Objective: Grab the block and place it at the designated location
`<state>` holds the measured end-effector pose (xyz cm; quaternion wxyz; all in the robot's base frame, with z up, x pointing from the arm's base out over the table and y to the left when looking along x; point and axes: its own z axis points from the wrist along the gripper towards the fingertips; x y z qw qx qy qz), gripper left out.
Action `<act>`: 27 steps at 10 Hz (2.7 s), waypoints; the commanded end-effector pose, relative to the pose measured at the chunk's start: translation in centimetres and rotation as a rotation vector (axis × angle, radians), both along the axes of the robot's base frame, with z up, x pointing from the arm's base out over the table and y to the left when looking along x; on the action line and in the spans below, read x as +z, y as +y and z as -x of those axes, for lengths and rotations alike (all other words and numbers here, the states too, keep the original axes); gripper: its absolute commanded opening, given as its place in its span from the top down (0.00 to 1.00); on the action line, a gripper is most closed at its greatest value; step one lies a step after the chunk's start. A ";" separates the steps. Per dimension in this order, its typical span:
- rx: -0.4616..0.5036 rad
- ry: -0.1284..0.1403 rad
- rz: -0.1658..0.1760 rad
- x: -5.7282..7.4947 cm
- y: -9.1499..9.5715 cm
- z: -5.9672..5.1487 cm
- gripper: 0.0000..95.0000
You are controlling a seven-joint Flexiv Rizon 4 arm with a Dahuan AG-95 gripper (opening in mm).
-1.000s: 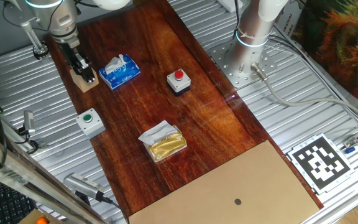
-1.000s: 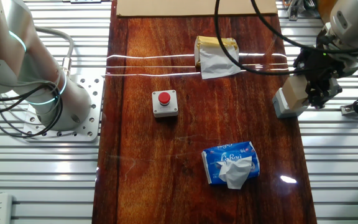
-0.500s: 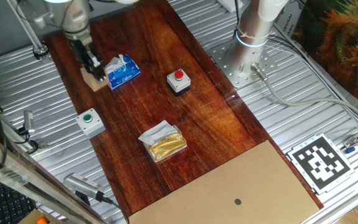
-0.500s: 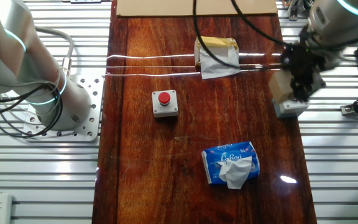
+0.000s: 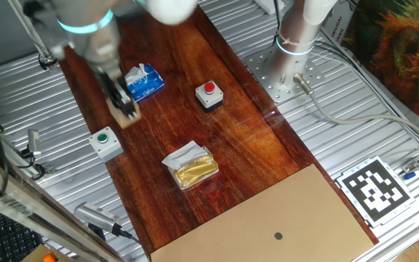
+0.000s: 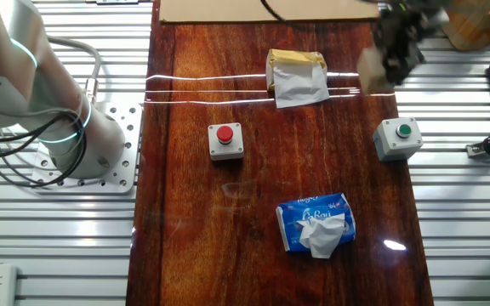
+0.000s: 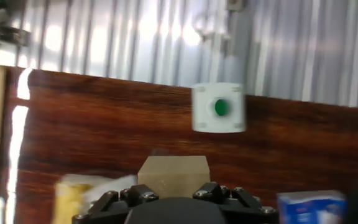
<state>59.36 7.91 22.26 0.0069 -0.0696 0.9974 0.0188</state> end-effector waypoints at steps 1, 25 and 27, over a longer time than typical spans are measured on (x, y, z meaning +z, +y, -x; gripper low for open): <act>-0.082 0.012 0.000 -0.8 10.9 1.6 0.80; -0.154 0.007 0.013 -1.8 19.9 -1.5 1.00; -0.132 -0.009 0.011 -1.8 19.9 -1.5 1.00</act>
